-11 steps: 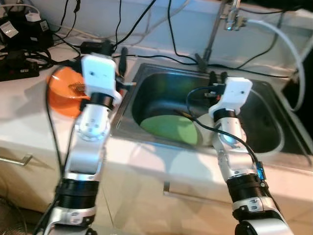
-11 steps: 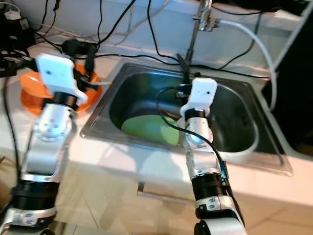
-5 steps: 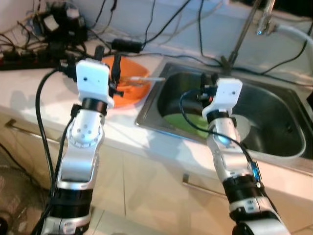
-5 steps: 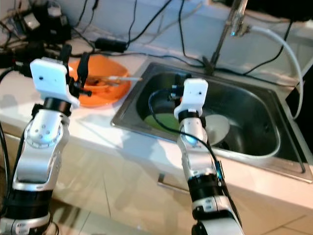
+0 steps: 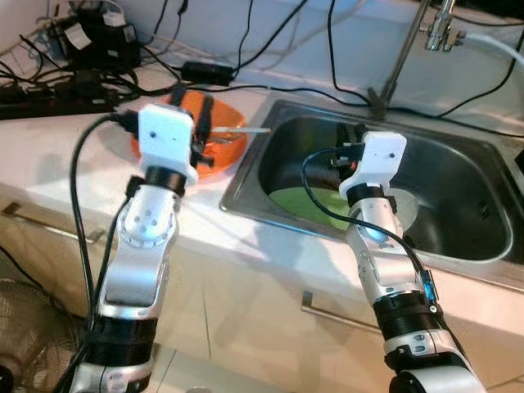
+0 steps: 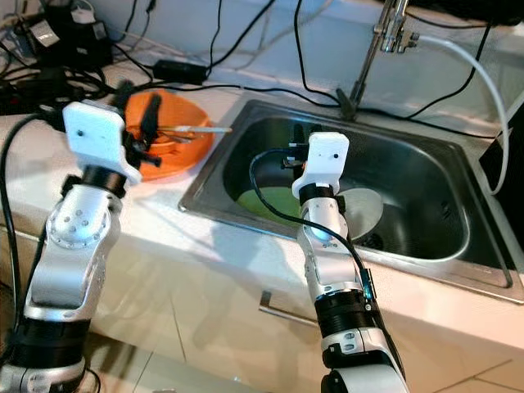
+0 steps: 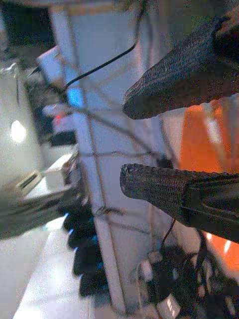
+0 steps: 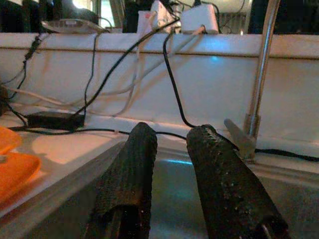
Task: Kitchen organization
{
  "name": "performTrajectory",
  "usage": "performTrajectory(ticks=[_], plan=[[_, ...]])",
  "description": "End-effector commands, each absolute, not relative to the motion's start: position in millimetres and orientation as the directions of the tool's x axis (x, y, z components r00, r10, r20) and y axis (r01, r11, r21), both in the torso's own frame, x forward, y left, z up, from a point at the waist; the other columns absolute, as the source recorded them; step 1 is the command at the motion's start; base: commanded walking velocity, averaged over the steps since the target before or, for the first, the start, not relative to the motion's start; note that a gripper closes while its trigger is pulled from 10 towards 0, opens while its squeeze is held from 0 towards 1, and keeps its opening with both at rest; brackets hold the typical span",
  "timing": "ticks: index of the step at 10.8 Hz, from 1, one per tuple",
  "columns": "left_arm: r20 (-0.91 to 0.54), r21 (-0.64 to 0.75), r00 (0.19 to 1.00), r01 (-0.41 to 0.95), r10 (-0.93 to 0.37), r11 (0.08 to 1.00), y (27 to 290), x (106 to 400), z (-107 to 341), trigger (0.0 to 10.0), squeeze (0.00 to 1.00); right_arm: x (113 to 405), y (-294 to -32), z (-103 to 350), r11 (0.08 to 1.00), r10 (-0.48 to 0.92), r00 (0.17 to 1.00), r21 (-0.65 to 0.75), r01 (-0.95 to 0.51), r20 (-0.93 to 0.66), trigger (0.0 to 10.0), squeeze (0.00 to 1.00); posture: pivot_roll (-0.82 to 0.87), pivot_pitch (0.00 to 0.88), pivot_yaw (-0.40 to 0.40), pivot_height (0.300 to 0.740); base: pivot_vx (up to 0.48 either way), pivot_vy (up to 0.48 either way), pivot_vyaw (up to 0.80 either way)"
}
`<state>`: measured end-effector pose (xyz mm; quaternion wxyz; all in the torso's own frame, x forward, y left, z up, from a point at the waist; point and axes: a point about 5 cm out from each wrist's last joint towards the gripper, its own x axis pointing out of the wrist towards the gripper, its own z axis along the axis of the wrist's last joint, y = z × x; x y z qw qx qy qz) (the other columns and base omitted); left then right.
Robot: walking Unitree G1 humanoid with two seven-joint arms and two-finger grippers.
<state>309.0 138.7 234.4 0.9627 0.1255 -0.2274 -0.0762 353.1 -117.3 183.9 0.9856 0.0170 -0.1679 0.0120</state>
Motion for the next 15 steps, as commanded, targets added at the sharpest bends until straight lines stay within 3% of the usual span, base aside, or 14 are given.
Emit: performTrajectory(ticks=[1,5,8,15], plan=[[0.36,0.33,0.903,0.114,-0.236,0.937,138.1,304.6,215.2,10.0,0.0,353.7,-122.0,178.7,1.0,0.002,0.952,0.029,-0.012,0.307,10.0,0.0,0.27,0.045,-0.063,0.74,0.0,0.0,0.0],[0.29,0.588,0.902,0.097,-0.321,0.803,140.2,288.7,191.1,10.0,0.0,354.6,-121.0,176.3,0.999,0.004,0.955,0.036,-0.015,0.296,10.0,0.0,0.28,0.054,-0.074,0.74,0.0,0.0,0.0],[0.247,0.734,0.908,0.052,-0.338,0.677,142.3,294.5,186.9,10.0,0.0,355.4,-119.4,175.2,0.999,0.013,0.956,0.04,-0.025,0.293,10.0,0.0,0.28,0.051,-0.077,0.74,0.0,0.0,0.0],[0.186,0.811,0.949,-0.002,-0.254,0.585,147.8,326.6,191.1,10.0,0.0,356.2,-118.8,175.3,0.999,0.011,0.956,0.042,-0.025,0.294,10.0,0.0,0.27,0.043,-0.069,0.74,0.0,0.0,0.0]])
